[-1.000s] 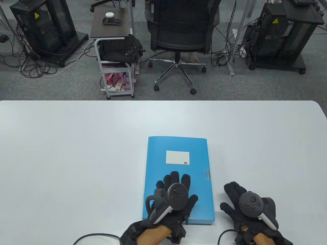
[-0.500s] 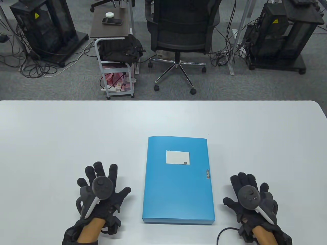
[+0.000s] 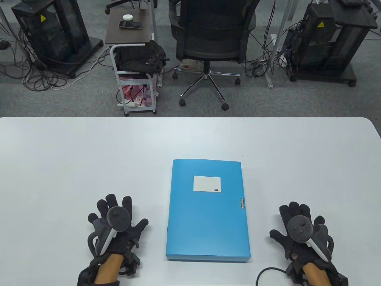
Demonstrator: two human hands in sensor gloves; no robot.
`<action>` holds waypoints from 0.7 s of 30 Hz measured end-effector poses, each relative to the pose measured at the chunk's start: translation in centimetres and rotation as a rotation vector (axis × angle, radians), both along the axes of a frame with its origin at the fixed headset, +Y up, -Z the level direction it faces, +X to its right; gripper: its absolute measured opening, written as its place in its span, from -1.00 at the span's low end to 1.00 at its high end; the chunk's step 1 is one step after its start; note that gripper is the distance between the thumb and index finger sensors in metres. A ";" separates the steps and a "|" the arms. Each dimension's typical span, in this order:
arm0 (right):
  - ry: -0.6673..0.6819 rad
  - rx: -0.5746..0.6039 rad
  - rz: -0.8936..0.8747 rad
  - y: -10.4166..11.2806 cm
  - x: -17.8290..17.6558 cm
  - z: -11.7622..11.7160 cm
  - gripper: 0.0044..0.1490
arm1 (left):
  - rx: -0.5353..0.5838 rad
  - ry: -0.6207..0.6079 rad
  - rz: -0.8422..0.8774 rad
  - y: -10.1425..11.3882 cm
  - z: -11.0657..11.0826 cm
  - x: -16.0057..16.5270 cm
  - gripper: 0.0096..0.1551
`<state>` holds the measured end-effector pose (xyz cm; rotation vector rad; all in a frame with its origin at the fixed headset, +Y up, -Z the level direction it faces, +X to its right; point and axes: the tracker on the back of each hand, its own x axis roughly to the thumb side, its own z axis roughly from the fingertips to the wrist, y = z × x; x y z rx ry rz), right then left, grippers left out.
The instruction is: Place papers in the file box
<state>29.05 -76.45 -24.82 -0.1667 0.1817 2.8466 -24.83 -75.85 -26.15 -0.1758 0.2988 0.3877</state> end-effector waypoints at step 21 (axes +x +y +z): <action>0.016 0.020 0.009 -0.1 -0.6 0.8 0.12 | -0.070 -0.020 -0.004 -0.8 0.1 -0.1 0.17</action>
